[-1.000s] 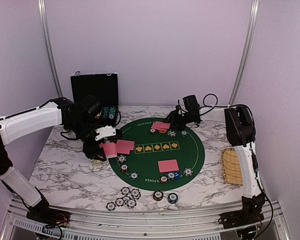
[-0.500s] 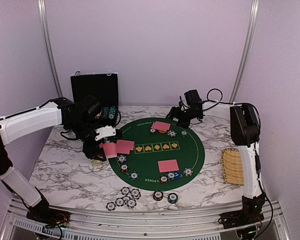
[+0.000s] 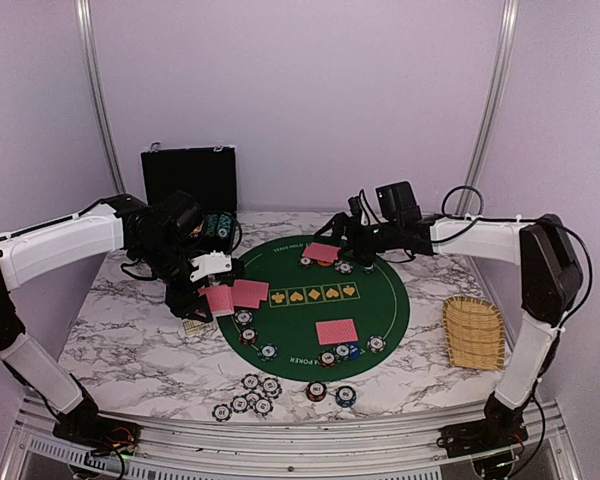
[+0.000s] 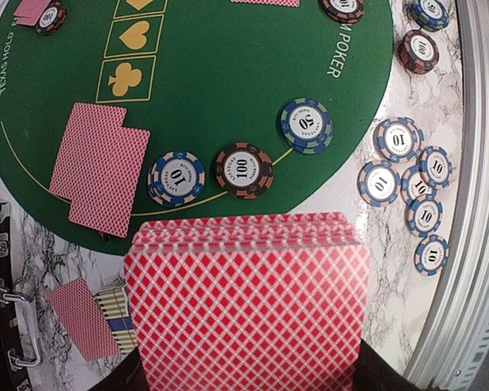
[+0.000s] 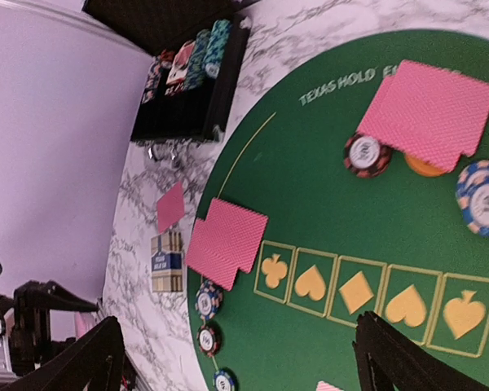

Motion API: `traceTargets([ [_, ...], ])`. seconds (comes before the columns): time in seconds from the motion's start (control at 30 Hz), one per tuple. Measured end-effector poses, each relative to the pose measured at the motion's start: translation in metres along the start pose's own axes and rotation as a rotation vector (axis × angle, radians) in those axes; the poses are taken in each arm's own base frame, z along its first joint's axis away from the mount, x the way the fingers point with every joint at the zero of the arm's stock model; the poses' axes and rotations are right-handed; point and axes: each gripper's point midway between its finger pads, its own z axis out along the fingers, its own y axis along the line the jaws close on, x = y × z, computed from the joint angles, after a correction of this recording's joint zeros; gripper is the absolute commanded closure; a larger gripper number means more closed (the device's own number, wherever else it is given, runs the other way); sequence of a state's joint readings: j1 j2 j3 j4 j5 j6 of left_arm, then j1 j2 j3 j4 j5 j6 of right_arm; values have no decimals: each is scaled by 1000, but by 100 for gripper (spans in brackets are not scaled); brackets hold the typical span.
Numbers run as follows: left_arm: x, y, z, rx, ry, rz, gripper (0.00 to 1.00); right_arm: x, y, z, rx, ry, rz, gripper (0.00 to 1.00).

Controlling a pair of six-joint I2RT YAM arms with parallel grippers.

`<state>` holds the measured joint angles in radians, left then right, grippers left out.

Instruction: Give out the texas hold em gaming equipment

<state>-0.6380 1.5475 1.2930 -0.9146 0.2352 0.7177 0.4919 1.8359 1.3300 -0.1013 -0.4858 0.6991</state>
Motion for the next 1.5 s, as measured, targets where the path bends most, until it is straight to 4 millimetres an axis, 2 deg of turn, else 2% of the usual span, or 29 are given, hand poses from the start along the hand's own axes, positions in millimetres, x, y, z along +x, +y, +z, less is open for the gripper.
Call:
traceTargets([
  [0.2,-1,0,0,-1,-2,0,97,99,47,12,-157,170,18,3],
  [0.3,-1,1,-1,-2,-3,-3,98,130,65,16,-215,227,33,3],
  [0.37,-2,1,-1,-3,-4,-3,98,144,80,17,-256,254,40,3],
  [0.53,-5,3,-4,-7,-11,-7,97,160,118,23,-358,283,27,4],
  [0.67,-5,2,-3,-4,-10,-13,97,174,134,37,-404,316,31,4],
  [0.93,-5,2,-2,-2,-8,-17,97,196,146,64,-445,370,60,4],
  [1.2,-5,2,-2,-2,-7,-17,97,203,160,76,-498,389,78,4],
  [1.5,-7,5,-2,-5,-11,-24,97,206,166,92,-525,406,87,4],
])
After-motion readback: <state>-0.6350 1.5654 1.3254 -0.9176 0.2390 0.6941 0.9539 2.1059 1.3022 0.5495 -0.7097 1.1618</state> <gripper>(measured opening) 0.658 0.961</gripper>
